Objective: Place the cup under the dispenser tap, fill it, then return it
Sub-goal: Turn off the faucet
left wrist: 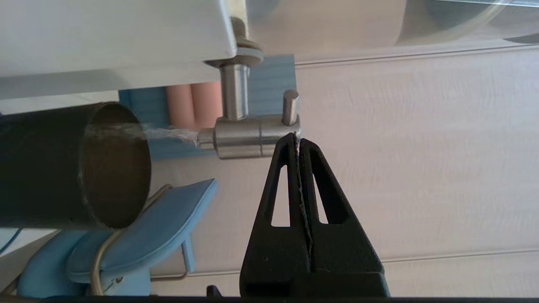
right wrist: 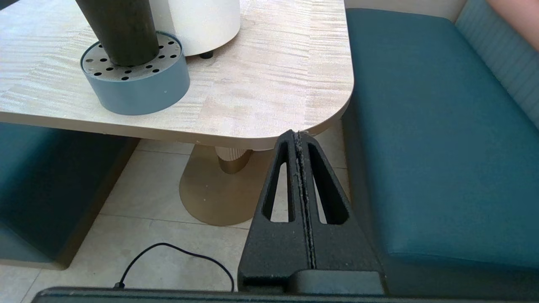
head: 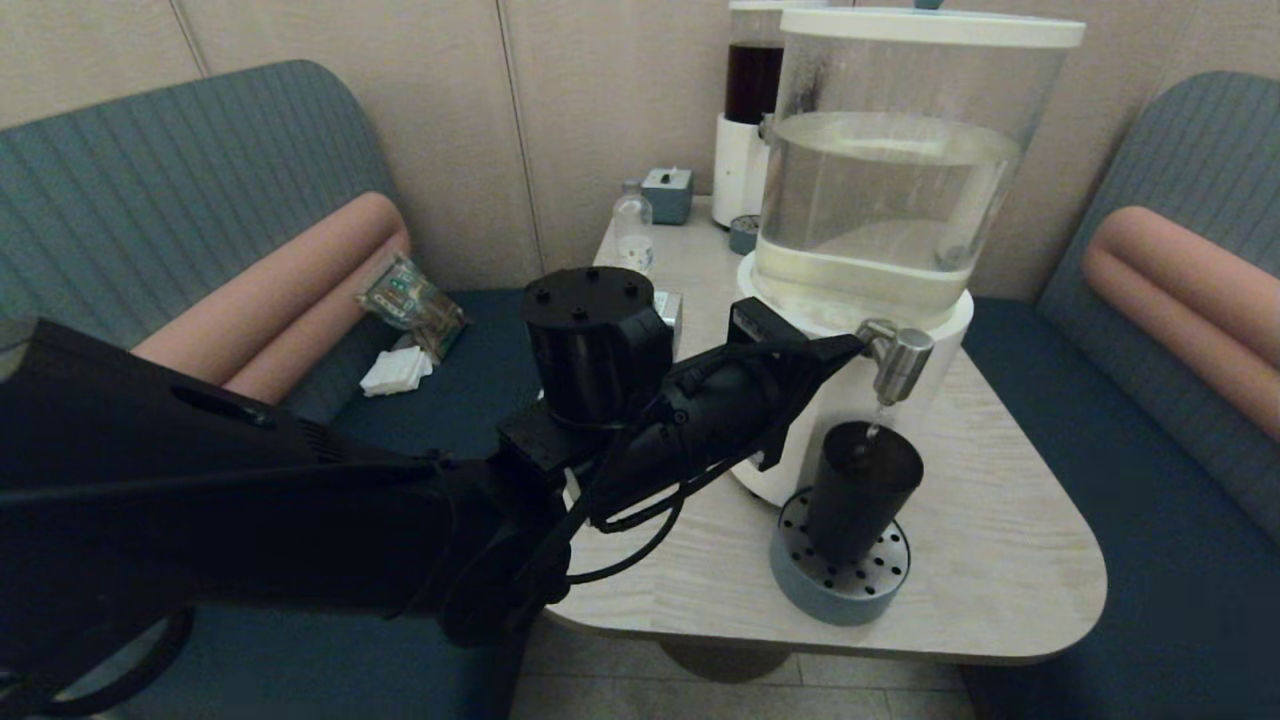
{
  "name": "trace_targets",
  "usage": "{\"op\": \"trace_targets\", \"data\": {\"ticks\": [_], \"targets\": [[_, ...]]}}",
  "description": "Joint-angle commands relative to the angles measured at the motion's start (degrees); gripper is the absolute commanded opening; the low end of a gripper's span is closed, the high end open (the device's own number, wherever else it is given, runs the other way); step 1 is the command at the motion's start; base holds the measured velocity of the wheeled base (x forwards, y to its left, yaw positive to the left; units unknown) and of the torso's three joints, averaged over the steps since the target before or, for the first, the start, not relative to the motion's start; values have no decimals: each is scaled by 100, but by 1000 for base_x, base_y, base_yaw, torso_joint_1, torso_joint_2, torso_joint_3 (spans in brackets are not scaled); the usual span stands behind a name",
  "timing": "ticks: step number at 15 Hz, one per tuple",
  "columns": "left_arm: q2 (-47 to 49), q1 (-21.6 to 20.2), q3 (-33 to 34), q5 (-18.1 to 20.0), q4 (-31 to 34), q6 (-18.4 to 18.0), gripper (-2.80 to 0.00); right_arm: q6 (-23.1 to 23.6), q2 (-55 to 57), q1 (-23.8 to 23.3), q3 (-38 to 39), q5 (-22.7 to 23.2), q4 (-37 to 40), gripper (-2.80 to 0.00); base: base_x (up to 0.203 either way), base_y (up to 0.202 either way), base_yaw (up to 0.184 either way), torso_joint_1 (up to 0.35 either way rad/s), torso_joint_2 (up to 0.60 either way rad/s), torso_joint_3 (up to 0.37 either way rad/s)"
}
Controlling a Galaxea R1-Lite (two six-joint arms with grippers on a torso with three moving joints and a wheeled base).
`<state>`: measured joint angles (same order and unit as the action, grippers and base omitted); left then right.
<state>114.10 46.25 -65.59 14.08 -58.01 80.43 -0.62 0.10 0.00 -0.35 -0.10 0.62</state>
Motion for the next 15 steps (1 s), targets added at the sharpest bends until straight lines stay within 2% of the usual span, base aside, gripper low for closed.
{"op": "trace_targets", "data": {"ticks": [1, 15], "targets": [[54, -1, -88, 16, -26, 43, -280, 1, 8, 0, 0, 1, -1, -280, 0, 0, 0, 0, 0, 0], [472, -2, -639, 148, 0, -19, -280, 1, 8, 0, 0, 1, -1, -280, 0, 0, 0, 0, 0, 0]]}}
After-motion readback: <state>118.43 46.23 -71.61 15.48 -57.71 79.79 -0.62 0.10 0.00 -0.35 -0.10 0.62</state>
